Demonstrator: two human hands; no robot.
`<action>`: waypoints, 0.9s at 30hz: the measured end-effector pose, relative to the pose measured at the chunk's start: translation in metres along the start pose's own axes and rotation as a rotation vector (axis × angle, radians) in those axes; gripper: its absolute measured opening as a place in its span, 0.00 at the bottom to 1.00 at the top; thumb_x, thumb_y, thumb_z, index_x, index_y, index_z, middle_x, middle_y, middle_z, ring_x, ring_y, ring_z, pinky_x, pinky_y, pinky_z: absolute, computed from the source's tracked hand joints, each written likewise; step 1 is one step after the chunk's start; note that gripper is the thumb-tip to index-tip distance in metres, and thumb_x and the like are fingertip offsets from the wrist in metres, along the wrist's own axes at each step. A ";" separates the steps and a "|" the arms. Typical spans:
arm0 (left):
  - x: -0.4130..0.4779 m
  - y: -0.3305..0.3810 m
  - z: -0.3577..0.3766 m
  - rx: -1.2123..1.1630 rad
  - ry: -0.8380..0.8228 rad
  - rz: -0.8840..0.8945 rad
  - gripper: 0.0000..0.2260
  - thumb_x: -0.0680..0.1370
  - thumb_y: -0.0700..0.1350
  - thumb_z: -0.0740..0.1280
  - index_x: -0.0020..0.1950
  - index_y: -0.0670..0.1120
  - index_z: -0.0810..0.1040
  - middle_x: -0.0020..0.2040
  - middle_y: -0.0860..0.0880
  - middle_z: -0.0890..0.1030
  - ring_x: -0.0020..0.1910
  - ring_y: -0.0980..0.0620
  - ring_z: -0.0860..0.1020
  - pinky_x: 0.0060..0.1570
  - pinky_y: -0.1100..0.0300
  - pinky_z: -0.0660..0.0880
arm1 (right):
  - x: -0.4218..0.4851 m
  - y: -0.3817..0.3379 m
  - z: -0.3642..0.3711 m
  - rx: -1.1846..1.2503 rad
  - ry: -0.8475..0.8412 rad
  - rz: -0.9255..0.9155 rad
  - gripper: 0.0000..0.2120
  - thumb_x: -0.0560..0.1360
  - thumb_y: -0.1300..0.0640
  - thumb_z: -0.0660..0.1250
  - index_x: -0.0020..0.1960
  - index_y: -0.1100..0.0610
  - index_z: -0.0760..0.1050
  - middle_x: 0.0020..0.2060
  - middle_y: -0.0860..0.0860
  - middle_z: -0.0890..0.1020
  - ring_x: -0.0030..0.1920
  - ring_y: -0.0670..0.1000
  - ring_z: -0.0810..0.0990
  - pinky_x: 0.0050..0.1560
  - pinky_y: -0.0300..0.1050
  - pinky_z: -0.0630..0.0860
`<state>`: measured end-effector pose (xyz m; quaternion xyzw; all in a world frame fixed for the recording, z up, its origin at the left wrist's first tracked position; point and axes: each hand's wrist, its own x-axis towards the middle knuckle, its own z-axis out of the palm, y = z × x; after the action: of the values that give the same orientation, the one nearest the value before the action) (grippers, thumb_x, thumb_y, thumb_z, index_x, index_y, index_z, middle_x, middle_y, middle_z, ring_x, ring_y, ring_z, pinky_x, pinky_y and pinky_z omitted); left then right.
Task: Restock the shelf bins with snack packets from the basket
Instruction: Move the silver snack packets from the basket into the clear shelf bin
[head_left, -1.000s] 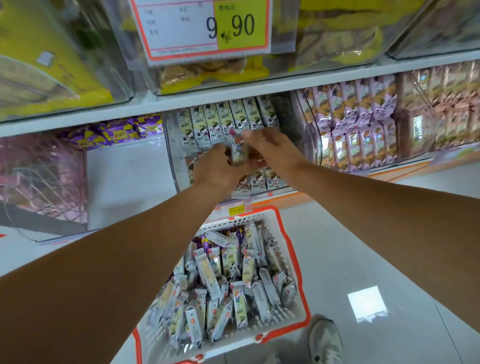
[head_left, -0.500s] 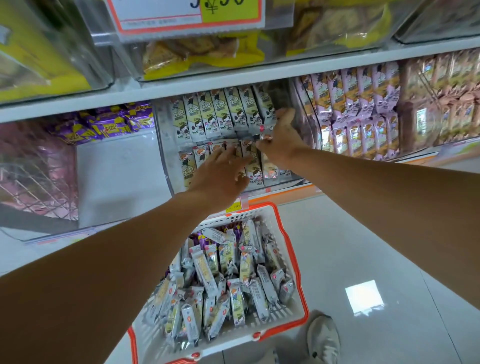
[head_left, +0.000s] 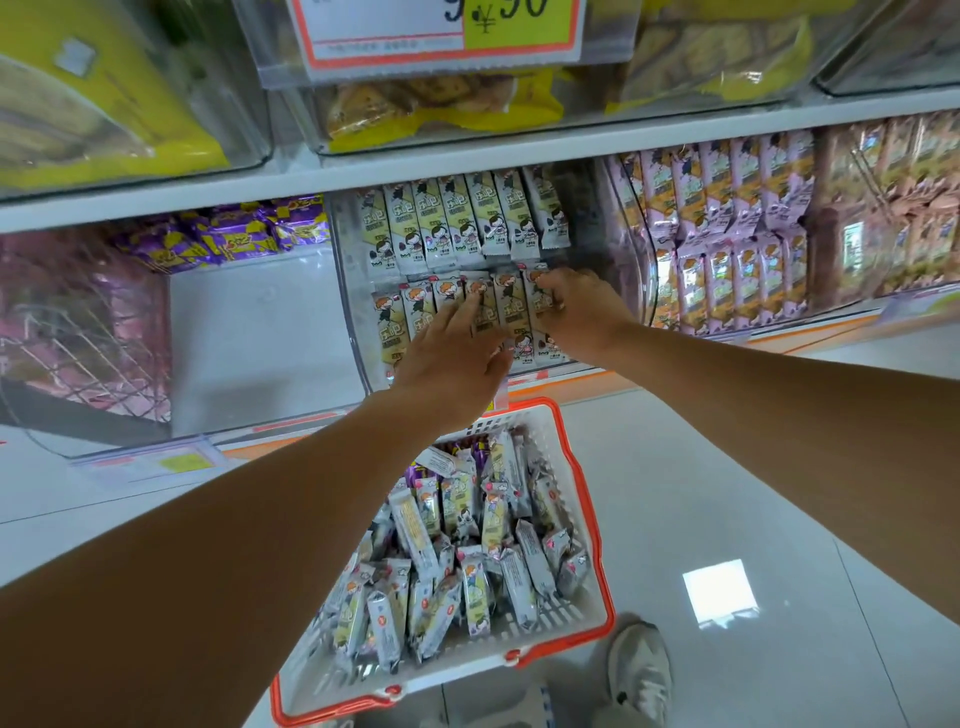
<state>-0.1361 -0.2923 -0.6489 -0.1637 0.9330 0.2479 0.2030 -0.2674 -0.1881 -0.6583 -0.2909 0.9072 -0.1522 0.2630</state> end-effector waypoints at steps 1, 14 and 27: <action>-0.003 0.001 0.000 -0.013 -0.008 -0.002 0.19 0.84 0.55 0.49 0.76 0.58 0.63 0.80 0.49 0.45 0.79 0.48 0.43 0.75 0.49 0.47 | -0.002 0.001 -0.001 -0.014 -0.030 -0.017 0.13 0.75 0.65 0.61 0.58 0.59 0.76 0.53 0.56 0.78 0.53 0.57 0.78 0.45 0.41 0.70; -0.081 -0.020 0.005 -0.156 0.470 0.233 0.07 0.74 0.36 0.61 0.44 0.45 0.77 0.43 0.49 0.76 0.41 0.47 0.75 0.35 0.57 0.73 | -0.082 -0.048 0.004 0.191 0.194 -0.334 0.08 0.77 0.63 0.62 0.47 0.56 0.80 0.25 0.41 0.73 0.26 0.42 0.72 0.27 0.32 0.62; -0.120 -0.133 0.081 -0.180 -0.091 -0.205 0.14 0.80 0.44 0.59 0.64 0.51 0.74 0.65 0.48 0.75 0.63 0.48 0.73 0.61 0.54 0.72 | -0.087 -0.062 0.125 -0.056 -0.406 0.095 0.05 0.79 0.57 0.60 0.53 0.56 0.73 0.44 0.52 0.77 0.41 0.51 0.77 0.40 0.43 0.73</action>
<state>0.0458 -0.3345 -0.7106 -0.2644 0.8753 0.3154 0.2537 -0.1084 -0.1988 -0.6998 -0.2797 0.8521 -0.0528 0.4392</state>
